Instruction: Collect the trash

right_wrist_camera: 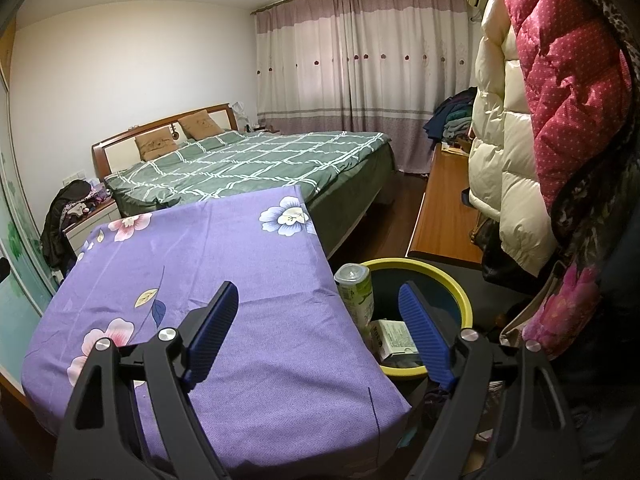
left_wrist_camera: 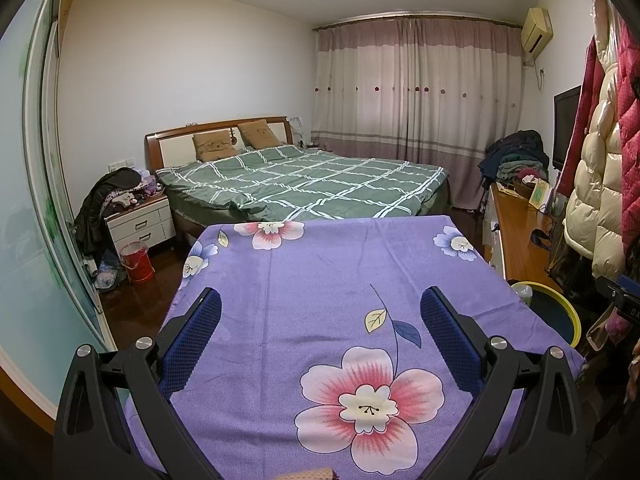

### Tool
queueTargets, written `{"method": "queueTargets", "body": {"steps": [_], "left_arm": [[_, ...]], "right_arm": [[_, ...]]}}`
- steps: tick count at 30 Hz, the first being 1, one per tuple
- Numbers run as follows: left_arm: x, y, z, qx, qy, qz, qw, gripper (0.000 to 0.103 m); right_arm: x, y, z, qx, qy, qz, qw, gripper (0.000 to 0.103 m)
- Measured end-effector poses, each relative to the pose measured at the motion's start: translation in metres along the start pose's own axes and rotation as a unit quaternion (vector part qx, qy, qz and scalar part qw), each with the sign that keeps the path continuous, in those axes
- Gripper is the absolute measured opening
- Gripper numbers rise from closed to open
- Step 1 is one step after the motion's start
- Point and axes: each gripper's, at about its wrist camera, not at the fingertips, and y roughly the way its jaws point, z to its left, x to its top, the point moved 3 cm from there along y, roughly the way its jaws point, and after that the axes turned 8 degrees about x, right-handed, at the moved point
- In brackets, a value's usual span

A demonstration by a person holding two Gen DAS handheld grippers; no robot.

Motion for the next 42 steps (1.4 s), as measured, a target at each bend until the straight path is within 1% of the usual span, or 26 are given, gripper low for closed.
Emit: {"method": "queueTargets", "body": {"steps": [27,33,35,36,38,39,41,42], "left_arm": [[-0.003,0.007,0.006,0.0,0.003,0.009,1.0,0.098],[-0.005,0.017,0.007,-0.003,-0.004,0.015,0.9999,0.098],[-0.005,0.028,0.008,-0.002,-0.006,0.025,0.9997,0.098],[-0.005,0.036,0.01,-0.003,-0.007,0.034,0.9994,0.098],[-0.004,0.06,0.013,-0.002,-0.012,0.053,0.9985,0.098],[-0.006,0.078,0.016,0.002,-0.009,0.067,0.9977,0.098],[-0.009,0.107,0.017,0.013,-0.003,0.086,0.9962,0.098],[-0.013,0.129,0.019,0.02,0.005,0.1,0.9947,0.098]], "right_arm": [[-0.001,0.007,-0.003,0.0,0.002,0.01,1.0,0.078],[-0.005,0.017,-0.003,0.005,0.003,0.02,1.0,0.078],[-0.004,0.025,0.0,0.012,0.002,0.027,1.0,0.079],[-0.002,0.032,0.002,0.016,0.0,0.031,0.999,0.082],[0.004,0.047,0.006,0.022,-0.009,0.042,0.999,0.084],[0.007,0.058,0.009,0.028,-0.014,0.05,0.998,0.085],[0.013,0.089,0.02,0.04,-0.024,0.071,0.996,0.089],[0.015,0.107,0.025,0.045,-0.03,0.083,0.995,0.09]]}}
